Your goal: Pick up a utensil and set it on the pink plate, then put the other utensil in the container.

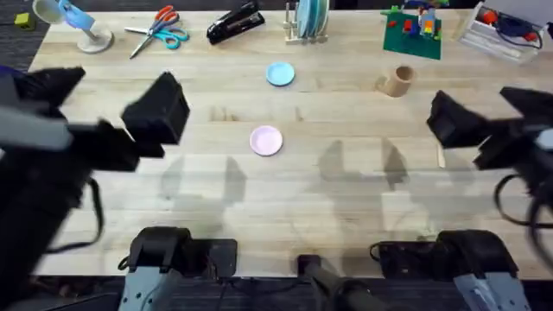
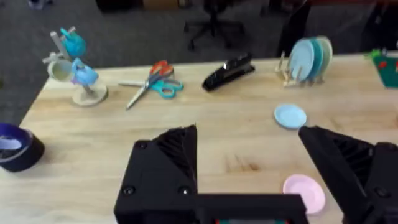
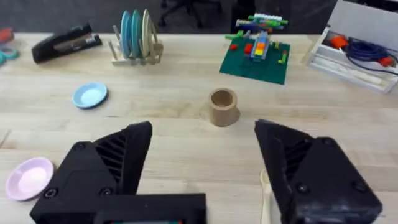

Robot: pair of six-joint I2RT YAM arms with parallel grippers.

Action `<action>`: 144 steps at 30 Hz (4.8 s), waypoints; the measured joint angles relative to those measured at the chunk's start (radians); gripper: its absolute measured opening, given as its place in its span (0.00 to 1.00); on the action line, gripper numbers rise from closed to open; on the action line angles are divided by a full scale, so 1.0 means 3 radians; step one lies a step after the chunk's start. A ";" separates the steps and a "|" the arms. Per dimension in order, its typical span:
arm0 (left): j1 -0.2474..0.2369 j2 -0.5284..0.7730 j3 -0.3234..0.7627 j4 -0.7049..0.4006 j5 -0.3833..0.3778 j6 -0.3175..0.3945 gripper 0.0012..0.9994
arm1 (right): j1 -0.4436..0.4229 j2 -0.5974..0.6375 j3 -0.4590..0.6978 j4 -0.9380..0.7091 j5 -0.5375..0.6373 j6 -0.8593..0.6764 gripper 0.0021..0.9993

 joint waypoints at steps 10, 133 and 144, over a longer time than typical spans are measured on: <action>0.0000 0.1526 0.1339 -0.1039 -0.0015 0.0275 0.99 | 0.0000 0.1340 0.1307 -0.0877 -0.0001 -0.0071 1.00; 0.1017 0.5414 0.1778 -0.0819 0.0458 0.1704 0.04 | -0.0003 0.2272 0.1819 -0.1392 -0.0023 -0.0146 1.00; 0.0425 0.5390 0.2149 -0.1440 0.0668 0.1578 0.04 | -0.0003 0.2272 0.1819 -0.1392 -0.0023 -0.0146 1.00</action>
